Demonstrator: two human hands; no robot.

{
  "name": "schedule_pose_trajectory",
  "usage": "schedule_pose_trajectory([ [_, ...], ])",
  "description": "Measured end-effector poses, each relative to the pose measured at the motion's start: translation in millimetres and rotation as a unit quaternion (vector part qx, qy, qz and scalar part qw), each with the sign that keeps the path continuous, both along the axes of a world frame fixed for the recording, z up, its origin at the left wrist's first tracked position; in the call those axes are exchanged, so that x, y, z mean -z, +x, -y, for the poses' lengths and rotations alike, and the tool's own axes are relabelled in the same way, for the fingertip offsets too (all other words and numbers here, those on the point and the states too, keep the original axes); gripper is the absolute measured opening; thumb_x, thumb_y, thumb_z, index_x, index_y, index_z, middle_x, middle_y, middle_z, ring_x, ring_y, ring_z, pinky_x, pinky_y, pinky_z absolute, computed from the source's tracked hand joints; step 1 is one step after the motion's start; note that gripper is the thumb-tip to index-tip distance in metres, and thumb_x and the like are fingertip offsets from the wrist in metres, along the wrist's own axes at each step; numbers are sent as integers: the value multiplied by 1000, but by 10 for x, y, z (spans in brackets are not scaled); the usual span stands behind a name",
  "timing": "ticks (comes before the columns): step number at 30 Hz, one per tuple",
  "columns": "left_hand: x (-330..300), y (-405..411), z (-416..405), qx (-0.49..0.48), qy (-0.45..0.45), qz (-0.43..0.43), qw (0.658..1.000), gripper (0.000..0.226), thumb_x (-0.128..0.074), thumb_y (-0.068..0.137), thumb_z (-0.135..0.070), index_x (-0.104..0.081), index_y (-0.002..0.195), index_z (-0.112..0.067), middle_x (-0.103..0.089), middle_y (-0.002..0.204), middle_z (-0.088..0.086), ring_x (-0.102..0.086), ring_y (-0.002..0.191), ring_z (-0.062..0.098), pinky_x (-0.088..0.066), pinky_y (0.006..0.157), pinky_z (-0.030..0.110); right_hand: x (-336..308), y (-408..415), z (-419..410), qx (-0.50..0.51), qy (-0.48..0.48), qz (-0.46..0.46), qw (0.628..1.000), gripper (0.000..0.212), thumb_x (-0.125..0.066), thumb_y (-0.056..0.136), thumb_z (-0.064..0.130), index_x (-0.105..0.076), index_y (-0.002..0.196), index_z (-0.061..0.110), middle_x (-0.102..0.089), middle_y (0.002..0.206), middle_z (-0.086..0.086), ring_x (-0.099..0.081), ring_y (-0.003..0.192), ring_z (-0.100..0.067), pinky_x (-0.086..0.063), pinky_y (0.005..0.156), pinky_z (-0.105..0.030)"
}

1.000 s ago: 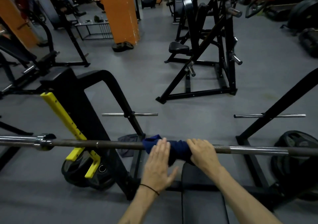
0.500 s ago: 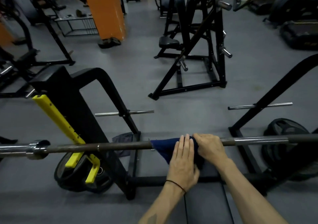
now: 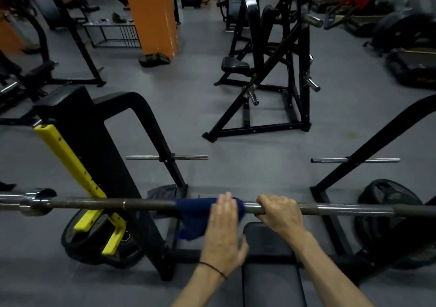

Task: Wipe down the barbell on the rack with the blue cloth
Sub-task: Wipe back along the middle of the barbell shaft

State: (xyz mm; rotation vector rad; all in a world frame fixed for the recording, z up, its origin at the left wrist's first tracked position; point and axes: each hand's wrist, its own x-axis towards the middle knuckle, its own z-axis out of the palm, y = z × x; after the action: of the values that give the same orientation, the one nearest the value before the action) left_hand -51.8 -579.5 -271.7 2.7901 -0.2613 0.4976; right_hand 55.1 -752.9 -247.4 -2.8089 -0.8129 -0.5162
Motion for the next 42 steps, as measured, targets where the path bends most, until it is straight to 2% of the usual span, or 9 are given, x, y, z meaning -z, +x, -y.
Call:
schedule_pose_trajectory([
  [6, -9, 98, 65, 65, 13, 7, 998, 95, -69, 72, -22, -30, 155, 2, -16, 167, 16, -18, 154, 32, -20, 124, 44, 10, 29, 3, -1, -15, 22, 1000, 42, -87, 35, 6, -58, 63, 17, -57, 52, 0, -54, 39, -26, -36, 34, -27],
  [11, 145, -176, -996, -52, 56, 29, 997, 85, -55, 88, -40, -25, 156, 1, -16, 167, 16, -19, 154, 35, -15, 125, 47, -8, -7, -23, 1, -12, -8, 1000, 48, -96, 38, 28, -60, 69, 19, -58, 54, 3, -55, 42, -23, -36, 37, -25],
  [15, 121, -29, -721, -153, 31, 6, 988, 94, -51, 86, -50, -23, 155, 8, -18, 164, 26, -14, 153, 43, -8, 126, 54, -65, -33, -86, 19, -14, 21, 1000, 47, -95, 40, 29, -57, 66, 18, -56, 53, 4, -54, 42, -23, -33, 38, -25],
  [20, 17, 129, 216, 24, 11, 34, 999, 94, -60, 87, -51, -27, 155, 5, -17, 165, 21, -13, 154, 37, -17, 124, 52, -90, -37, -72, 21, -47, 13, 999, 43, -90, 40, 14, -57, 68, 19, -58, 55, 1, -58, 44, -26, -36, 38, -26],
  [23, -13, 108, 87, 46, 14, 19, 999, 87, -59, 91, -51, -30, 156, -1, -20, 166, 15, -17, 155, 30, -23, 123, 49, -70, -53, -29, 22, -52, 4, 998, 42, -85, 40, 4, -57, 70, 17, -60, 56, 0, -59, 45, -28, -37, 37, -28],
  [29, -2, -126, -1061, -113, 22, 17, 993, 81, -39, 98, -57, -26, 158, -5, -21, 166, 13, -16, 155, 25, -19, 125, 48, -47, -43, -33, 1, -28, 1, 1000, 40, -93, 55, 27, -59, 73, 17, -60, 59, 2, -57, 45, -25, -40, 37, -30],
  [32, -44, -23, -707, -175, -13, -18, 984, 89, -39, 95, -64, -26, 157, -1, -21, 165, 18, -13, 155, 31, -14, 126, 51, -22, -21, -47, 4, -20, 14, 1000, 40, -93, 56, 29, -59, 73, 18, -60, 58, 3, -57, 45, -24, -40, 37, -30],
  [37, -78, 150, 288, 25, 21, -10, 999, 93, -45, 94, -67, -25, 158, -2, -14, 168, 14, -10, 156, 28, -10, 126, 45, -25, -32, -25, 7, -28, 28, 999, 38, -91, 50, 16, -58, 68, 17, -60, 54, 0, -59, 43, -27, -39, 36, -28],
  [42, -22, -84, -658, -25, 26, 24, 999, 82, -49, 97, -56, -27, 158, -5, -19, 167, 10, -15, 156, 23, -23, 123, 48, -2, 2, 34, -24, -25, 29, 999, 38, -91, 51, 16, -62, 75, 16, -61, 58, 0, -58, 46, -27, -40, 38, -30],
])
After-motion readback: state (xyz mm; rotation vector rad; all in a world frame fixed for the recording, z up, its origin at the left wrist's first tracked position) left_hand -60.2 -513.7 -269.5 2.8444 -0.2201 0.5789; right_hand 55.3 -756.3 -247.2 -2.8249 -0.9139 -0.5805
